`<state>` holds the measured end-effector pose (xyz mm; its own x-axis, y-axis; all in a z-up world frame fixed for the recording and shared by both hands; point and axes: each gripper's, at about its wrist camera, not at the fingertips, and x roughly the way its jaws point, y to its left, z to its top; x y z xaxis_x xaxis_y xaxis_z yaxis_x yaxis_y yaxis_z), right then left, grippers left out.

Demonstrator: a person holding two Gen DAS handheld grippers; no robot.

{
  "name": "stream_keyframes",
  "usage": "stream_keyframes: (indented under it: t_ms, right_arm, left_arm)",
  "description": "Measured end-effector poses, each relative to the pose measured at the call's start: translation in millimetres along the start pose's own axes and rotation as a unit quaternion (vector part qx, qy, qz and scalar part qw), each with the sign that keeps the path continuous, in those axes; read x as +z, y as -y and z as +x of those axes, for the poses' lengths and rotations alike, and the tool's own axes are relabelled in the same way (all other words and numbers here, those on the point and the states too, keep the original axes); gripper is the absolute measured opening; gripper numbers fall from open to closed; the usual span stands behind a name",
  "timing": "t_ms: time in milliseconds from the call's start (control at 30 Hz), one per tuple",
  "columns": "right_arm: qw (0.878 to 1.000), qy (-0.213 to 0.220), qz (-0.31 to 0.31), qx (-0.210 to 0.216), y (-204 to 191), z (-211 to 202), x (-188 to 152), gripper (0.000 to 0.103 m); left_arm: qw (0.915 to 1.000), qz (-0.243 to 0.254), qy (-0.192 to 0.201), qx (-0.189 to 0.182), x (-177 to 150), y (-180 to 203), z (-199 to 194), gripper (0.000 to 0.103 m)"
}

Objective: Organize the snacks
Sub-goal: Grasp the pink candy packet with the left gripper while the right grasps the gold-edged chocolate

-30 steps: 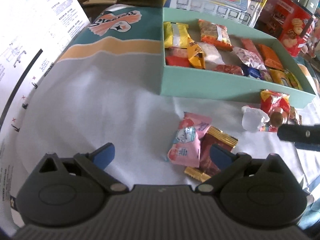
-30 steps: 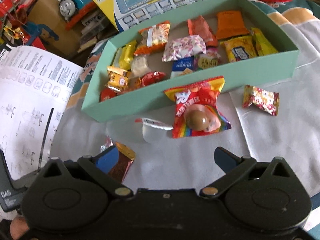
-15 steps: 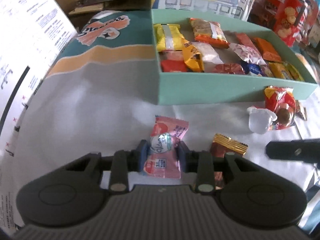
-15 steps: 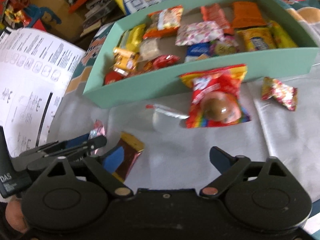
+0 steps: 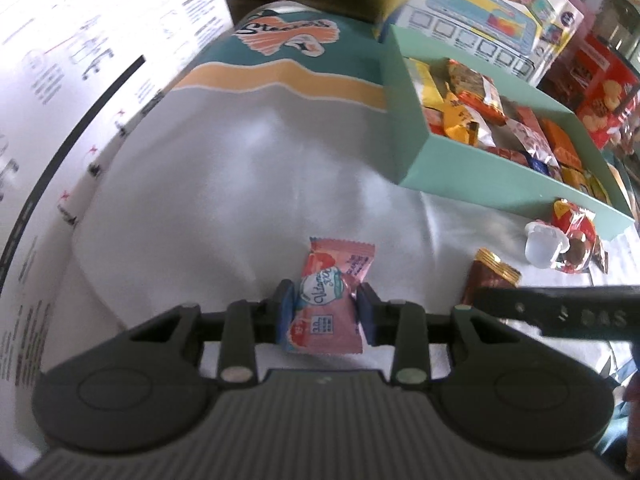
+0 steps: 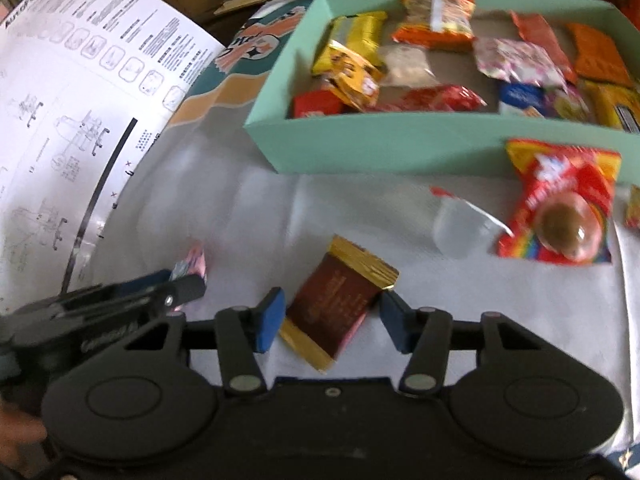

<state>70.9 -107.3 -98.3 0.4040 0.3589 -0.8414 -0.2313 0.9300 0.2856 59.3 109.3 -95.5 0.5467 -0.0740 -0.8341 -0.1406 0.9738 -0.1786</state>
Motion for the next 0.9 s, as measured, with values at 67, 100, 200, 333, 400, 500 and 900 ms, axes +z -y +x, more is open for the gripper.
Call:
stream_keyframes:
  t_ms: [67,100,200,333,400,500,900]
  right_arm:
    - [1.000,0.008,-0.020,-0.010,-13,6,1,0.054]
    - [0.999,0.013,-0.036,-0.017,-22,10,1,0.054]
    - [0.993,0.030,-0.105,-0.041,-45,17,-9,0.054]
    - [0.983,0.048,-0.164,-0.068,-49,16,-23,0.037]
    - [0.985,0.045,-0.154,-0.062,-43,13,-24,0.037]
    - [0.989,0.042,-0.132,-0.059,-31,6,-24,0.037]
    - [0.998,0.050,-0.037,-0.013,12,-20,-24,0.037]
  left_arm:
    - [1.0000,-0.006,0.002,0.002,-1,-4,-2,0.038]
    - [1.0000,-0.009,0.004,0.002,-2,-7,-3,0.042]
    - [0.9998,-0.014,0.011,0.012,-5,-12,-7,0.056]
    - [0.9994,-0.023,0.014,0.020,-9,-20,-7,0.060]
    - [0.9995,-0.019,0.016,0.020,-9,-19,-7,0.061]
    - [0.9997,-0.004,0.015,0.018,-7,-14,-6,0.063]
    - [0.9951,0.097,0.005,0.021,-6,16,1,0.036]
